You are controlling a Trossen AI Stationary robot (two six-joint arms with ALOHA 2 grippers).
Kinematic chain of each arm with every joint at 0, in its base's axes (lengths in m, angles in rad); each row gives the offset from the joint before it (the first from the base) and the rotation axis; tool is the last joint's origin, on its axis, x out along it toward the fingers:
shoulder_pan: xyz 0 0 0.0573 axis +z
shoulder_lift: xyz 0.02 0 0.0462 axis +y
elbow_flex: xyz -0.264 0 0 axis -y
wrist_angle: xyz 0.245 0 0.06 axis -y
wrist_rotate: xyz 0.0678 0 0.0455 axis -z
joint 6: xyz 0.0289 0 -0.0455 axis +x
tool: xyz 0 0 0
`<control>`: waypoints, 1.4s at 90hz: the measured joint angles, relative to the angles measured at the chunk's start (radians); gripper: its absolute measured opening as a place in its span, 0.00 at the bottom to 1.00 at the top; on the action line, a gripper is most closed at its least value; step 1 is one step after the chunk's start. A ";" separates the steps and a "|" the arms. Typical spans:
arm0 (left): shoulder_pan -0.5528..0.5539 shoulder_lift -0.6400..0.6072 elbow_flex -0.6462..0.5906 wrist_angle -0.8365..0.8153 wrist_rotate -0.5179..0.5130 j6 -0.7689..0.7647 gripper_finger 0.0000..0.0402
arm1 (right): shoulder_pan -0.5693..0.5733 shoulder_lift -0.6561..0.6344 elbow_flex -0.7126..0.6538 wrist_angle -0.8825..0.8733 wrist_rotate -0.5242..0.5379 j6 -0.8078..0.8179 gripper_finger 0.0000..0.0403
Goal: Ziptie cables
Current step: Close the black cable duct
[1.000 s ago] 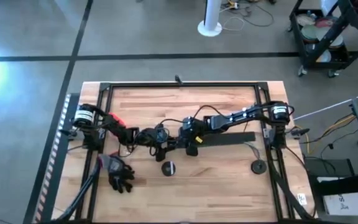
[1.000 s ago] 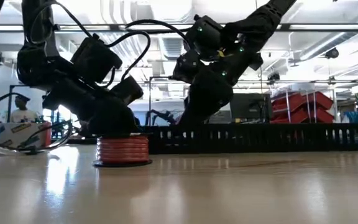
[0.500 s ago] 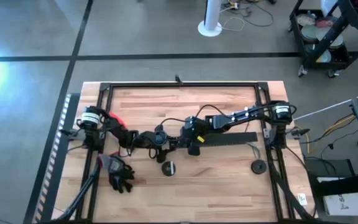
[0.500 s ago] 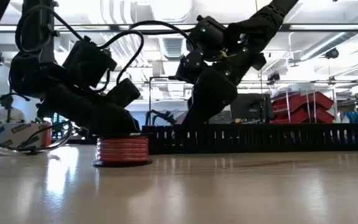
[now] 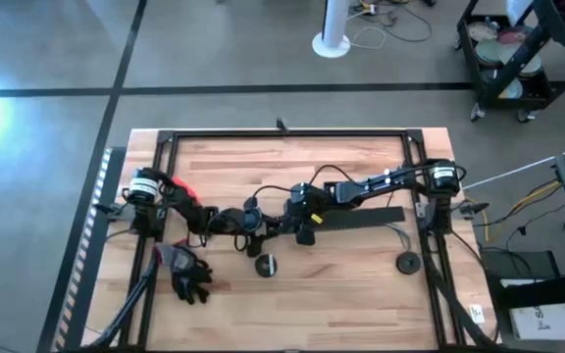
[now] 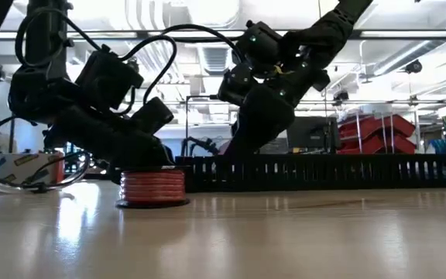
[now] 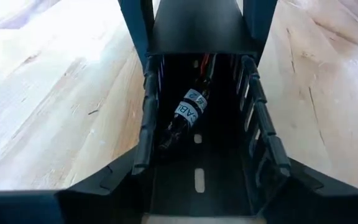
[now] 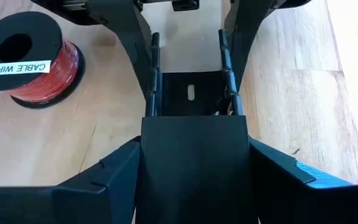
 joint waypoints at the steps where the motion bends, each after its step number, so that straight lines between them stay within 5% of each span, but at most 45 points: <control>1: 0.000 0.000 0.000 0.001 -0.001 0.000 0.56 | 0.000 0.001 0.000 0.001 -0.003 -0.002 0.55; 72: -0.003 0.001 0.005 0.002 0.009 0.000 0.56 | -0.008 -0.009 0.013 -0.087 0.111 0.078 0.54; 126: -0.004 0.003 0.021 0.004 0.004 0.010 0.56 | 0.003 0.014 0.033 -0.077 0.020 0.035 0.56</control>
